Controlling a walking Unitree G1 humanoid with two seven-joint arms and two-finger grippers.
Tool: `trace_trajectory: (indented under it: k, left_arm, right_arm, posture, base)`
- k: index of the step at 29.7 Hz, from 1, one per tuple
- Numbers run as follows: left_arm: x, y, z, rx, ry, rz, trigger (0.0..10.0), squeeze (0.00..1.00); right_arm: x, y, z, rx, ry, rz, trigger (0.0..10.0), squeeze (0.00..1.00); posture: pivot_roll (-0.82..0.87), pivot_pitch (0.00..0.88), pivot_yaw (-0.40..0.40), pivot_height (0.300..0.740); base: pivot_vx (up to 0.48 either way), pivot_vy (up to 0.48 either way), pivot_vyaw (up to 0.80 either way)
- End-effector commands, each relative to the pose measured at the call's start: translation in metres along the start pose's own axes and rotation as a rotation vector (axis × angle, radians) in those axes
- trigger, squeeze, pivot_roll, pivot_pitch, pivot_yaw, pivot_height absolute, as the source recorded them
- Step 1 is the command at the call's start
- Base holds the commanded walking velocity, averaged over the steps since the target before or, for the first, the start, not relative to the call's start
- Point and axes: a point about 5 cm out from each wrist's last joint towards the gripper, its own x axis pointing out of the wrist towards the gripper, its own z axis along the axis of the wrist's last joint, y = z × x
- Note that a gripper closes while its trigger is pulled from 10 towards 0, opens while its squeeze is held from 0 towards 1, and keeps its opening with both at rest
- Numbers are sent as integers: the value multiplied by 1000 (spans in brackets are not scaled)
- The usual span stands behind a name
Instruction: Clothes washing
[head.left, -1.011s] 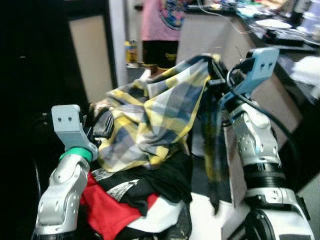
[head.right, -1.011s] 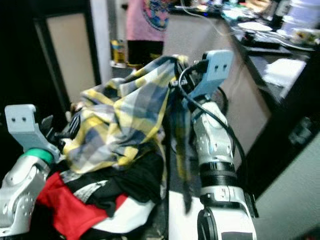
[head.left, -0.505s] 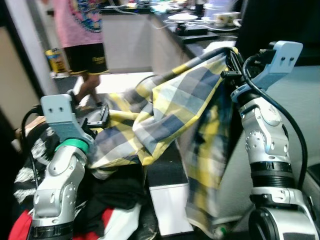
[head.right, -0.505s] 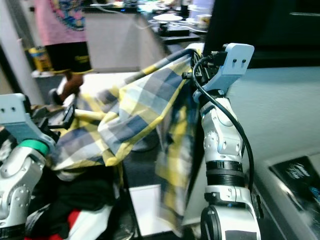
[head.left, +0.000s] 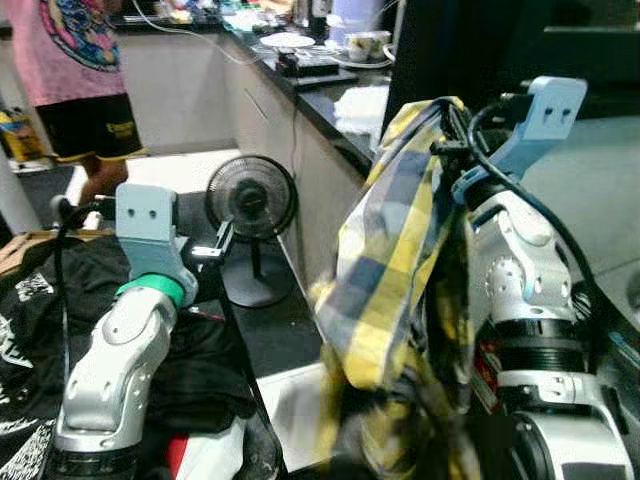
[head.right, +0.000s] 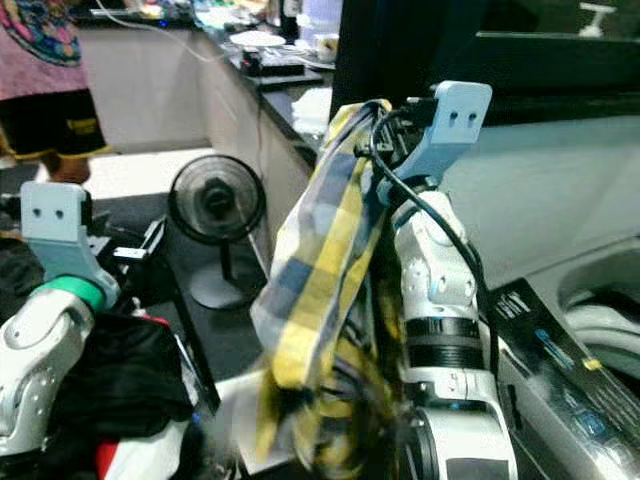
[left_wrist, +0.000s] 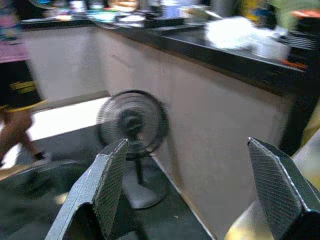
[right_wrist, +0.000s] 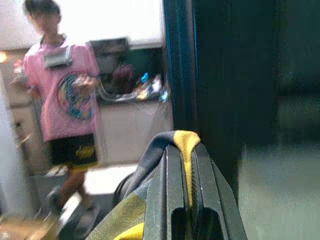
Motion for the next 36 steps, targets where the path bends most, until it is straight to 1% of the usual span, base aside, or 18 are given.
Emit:
trace_trajectory:
  k: [1,5,6,8,10,11,14,18,20,21,23,25,26,27,28,30,31,36]
  left_arm:
    - [0,-13,-2,14,0,-69,10000,0]
    - [-1,-20,-2,27,-1,-129,10000,0]
    - [-4,-29,-2,32,-5,-204,10000,0]
    - [-9,-44,-3,28,-5,-305,10000,0]
    - [-9,-44,-3,28,-5,-305,10000,0]
    - [-10,-47,-4,32,-4,-316,10000,0]
    - [-8,-43,-5,32,-9,-289,10000,0]
    - [-7,-39,-2,32,-27,-268,10000,0]
    - [-3,-24,12,-4,-100,-168,10000,0]
    - [-3,-24,12,-4,-100,-168,10000,0]
    - [2,-6,21,-30,-124,-26,10000,0]
    - [2,-1,21,-39,-111,4,10000,0]
    - [2,3,20,-50,-106,21,10000,0]
    - [2,3,20,-50,-106,21,10000,0]
    - [2,4,20,-57,-104,24,10000,0]
    - [2,4,20,-57,-104,24,10000,0]
    - [-1,4,23,-53,-117,27,10000,0]
    - [-3,6,28,-43,-136,36,10000,0]
  right_arm:
    - [-4,1,-6,31,28,24,10000,0]
    - [-7,2,-9,56,45,45,10000,0]
    - [-8,3,-10,61,52,66,10000,0]
    - [-20,23,-12,100,90,327,10000,0]
    - [-20,23,-12,100,90,327,10000,0]
    - [-27,31,-15,127,123,417,10000,0]
    - [-34,39,-20,160,167,507,10000,0]
    - [-34,39,-19,150,159,493,10000,0]
    - [-15,34,4,240,11,322,10000,0]
    - [-15,34,4,240,11,322,10000,0]
    - [2,29,40,379,-170,173,10000,0]
    - [5,28,52,396,-213,145,10000,0]
    - [9,25,60,324,-222,119,10000,0]
    - [9,25,60,324,-222,119,10000,0]
    - [10,24,64,262,-217,107,10000,0]
    - [10,24,64,262,-217,107,10000,0]
    - [11,28,58,134,-157,137,10000,0]
    - [9,35,46,97,-103,178,10000,0]
  posture:
    - [118,4,59,740]
    - [117,4,63,740]
    - [116,4,64,740]
    - [109,1,70,740]
    - [109,1,70,740]
    - [110,3,69,740]
    - [111,4,64,740]
    - [114,5,62,740]
    - [120,4,56,740]
    - [120,4,56,740]
    - [124,2,53,740]
    - [122,0,50,740]
    - [121,0,49,740]
    - [121,0,49,740]
    - [121,0,49,740]
    - [121,0,49,740]
    - [117,0,41,740]
    - [121,4,32,740]
  base:
    - [0,0,-800]
    - [0,0,-800]
    - [0,0,-800]
    - [0,0,-800]
    - [0,0,-800]
    - [0,0,-800]
    - [0,0,-800]
    - [0,0,-800]
    - [0,0,-800]
    - [0,0,-800]
    - [0,0,-800]
    - [0,0,-800]
    - [0,0,-800]
    - [0,0,-800]
    - [0,0,-800]
    - [0,0,-800]
    - [0,0,-800]
    - [0,0,-800]
